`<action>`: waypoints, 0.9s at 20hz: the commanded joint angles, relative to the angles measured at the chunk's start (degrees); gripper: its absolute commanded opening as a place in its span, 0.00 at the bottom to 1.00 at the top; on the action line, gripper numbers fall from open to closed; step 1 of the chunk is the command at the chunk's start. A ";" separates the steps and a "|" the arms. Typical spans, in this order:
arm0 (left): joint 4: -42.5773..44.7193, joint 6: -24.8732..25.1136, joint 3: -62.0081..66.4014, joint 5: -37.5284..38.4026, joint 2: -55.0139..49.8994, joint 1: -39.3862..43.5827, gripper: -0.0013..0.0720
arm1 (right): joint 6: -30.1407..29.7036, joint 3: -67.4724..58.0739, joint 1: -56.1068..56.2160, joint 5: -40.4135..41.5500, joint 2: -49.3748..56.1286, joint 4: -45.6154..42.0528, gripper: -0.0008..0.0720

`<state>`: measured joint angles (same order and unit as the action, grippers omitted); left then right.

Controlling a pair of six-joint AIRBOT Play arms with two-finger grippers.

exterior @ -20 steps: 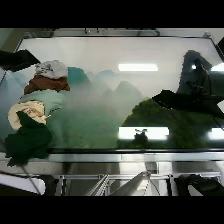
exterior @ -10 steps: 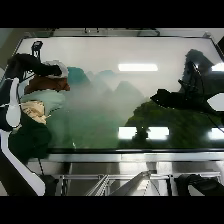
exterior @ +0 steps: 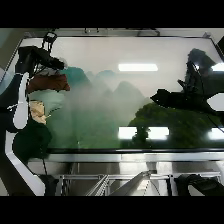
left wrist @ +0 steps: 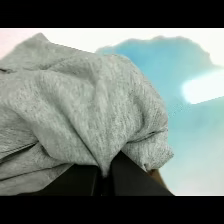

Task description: Fold the shirts.

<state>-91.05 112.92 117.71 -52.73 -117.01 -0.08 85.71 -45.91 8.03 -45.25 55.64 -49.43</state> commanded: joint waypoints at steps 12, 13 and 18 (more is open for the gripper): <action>-39.45 10.36 -16.98 -33.90 12.79 27.61 0.05 | -1.75 -0.02 -3.48 -8.39 0.04 -8.04 0.04; -39.45 10.36 -18.84 -34.07 12.79 29.55 0.04 | -1.77 -0.02 -4.55 -10.71 0.04 -8.09 0.04; -39.19 6.75 -20.85 -36.94 12.92 35.10 0.89 | -1.79 -0.02 -9.20 -18.73 0.02 -8.96 0.15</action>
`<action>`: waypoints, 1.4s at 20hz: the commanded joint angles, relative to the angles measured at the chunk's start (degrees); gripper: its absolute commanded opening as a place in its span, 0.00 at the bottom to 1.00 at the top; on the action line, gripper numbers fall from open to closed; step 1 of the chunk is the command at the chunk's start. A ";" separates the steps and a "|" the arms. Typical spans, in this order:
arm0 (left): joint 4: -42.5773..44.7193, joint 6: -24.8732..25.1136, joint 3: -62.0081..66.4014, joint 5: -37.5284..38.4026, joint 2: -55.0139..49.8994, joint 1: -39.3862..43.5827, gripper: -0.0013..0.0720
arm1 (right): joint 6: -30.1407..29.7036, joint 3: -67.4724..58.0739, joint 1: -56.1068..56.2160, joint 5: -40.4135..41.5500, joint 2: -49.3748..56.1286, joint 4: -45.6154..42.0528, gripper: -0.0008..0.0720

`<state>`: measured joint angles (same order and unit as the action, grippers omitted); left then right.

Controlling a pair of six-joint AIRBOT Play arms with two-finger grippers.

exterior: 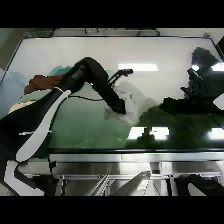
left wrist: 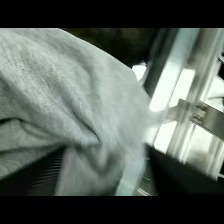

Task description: Fold the shirts.

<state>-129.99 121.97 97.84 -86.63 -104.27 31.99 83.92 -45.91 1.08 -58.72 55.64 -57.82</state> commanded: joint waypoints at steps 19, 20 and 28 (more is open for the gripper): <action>-7.74 -7.37 -29.92 11.65 0.52 -26.91 0.99 | -22.99 -0.04 -5.88 -5.88 18.34 26.14 0.68; -8.17 -6.93 -27.93 11.04 -1.49 -26.03 0.99 | -23.21 -0.04 -5.88 -5.88 18.34 26.12 0.68; -8.04 -7.04 -13.99 5.29 -11.04 -18.23 0.79 | -23.12 -0.04 -5.88 -5.81 18.34 26.18 0.68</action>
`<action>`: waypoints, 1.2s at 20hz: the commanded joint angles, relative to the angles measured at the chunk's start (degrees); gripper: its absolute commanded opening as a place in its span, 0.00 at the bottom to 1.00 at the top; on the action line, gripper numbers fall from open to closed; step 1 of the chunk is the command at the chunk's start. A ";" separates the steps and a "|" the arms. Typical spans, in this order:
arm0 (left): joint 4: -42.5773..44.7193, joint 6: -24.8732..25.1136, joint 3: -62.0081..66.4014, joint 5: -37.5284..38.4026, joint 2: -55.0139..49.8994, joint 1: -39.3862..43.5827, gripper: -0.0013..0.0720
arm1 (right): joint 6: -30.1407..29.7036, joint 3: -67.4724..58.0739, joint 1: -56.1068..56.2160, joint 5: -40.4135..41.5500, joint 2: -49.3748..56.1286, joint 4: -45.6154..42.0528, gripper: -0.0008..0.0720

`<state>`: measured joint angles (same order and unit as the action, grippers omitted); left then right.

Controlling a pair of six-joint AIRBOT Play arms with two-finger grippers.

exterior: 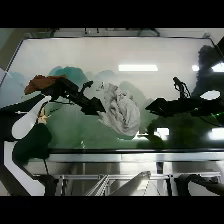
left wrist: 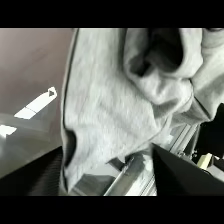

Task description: Fold the shirts.

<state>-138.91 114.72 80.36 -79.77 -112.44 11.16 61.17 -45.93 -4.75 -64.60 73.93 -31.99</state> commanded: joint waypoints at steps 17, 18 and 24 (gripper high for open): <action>1.38 0.52 -6.67 -12.76 11.41 -7.21 0.04 | -3.43 -6.78 7.28 8.94 21.14 11.52 0.67; 1.38 1.16 -9.51 -12.26 12.46 -8.72 0.04 | -2.10 -8.63 9.27 9.44 22.99 11.54 0.67; 0.90 5.18 -21.00 -10.08 14.60 -15.37 0.04 | -1.11 -17.05 16.15 8.90 29.20 11.69 0.03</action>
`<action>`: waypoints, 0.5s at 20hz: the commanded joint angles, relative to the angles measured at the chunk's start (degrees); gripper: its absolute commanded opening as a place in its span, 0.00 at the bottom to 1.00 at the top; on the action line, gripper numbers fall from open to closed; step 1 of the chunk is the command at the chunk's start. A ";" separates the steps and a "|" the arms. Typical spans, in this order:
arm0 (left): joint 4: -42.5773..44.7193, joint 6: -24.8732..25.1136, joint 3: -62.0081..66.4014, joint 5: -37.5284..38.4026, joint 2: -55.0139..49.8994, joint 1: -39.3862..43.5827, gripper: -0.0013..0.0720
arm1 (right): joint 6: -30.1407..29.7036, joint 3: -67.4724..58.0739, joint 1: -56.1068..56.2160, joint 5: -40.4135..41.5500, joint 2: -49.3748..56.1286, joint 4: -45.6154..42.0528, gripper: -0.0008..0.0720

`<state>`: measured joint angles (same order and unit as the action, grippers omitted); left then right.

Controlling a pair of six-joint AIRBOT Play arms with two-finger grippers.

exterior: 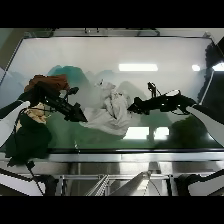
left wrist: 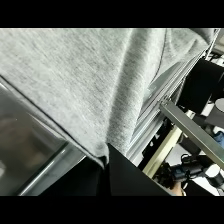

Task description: Fold the shirts.

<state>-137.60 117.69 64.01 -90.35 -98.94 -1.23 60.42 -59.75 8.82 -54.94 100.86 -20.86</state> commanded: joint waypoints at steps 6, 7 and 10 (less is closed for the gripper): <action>-19.32 4.66 -0.31 -8.04 14.19 -8.94 0.04 | -7.87 -4.09 -10.56 -18.69 -17.68 1.97 0.03; -23.58 4.63 2.45 -10.32 18.78 -9.77 0.04 | -10.84 -4.44 -14.38 -23.39 -24.02 5.27 0.03; -28.55 2.54 15.37 -7.41 34.42 -12.20 0.04 | -20.65 -5.97 -26.05 -31.95 -45.33 21.07 0.03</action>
<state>-158.26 121.58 70.43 -98.02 -76.51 -11.11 48.38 -64.45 -7.73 -76.93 72.49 -12.01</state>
